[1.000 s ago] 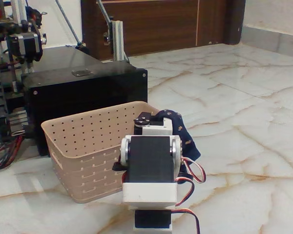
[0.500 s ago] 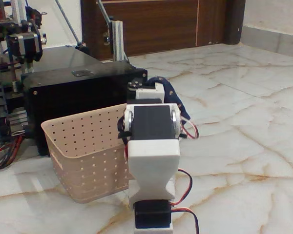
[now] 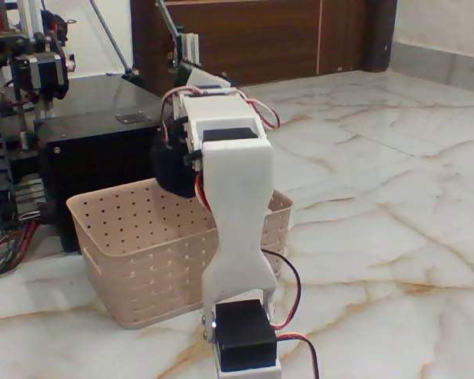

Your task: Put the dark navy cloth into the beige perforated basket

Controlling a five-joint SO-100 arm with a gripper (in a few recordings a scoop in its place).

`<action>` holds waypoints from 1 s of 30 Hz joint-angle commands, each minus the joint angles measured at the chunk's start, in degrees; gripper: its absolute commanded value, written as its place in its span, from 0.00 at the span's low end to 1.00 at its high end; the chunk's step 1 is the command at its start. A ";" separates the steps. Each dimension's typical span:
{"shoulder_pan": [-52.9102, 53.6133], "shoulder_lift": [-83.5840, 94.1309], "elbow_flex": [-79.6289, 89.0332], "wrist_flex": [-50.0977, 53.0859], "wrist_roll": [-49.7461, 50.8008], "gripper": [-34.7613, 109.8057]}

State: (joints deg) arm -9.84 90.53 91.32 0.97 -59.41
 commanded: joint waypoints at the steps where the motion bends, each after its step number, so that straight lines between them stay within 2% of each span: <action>1: -0.88 -0.18 -4.48 0.79 5.10 0.24; 9: -3.78 -11.34 -23.38 28.21 35.95 0.24; 15: -5.62 -16.26 -30.15 53.35 44.65 0.24; 16: -5.71 -16.35 -30.06 54.23 43.77 0.26; 19: -5.19 -16.08 -31.20 59.41 54.58 0.32; 20: -5.27 -15.91 -31.20 60.12 55.11 0.32; 26: -4.92 -14.85 -30.32 58.62 51.42 0.31; 30: -4.39 -11.51 -24.43 53.26 47.99 0.30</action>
State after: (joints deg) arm -14.94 74.71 66.97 55.46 -10.63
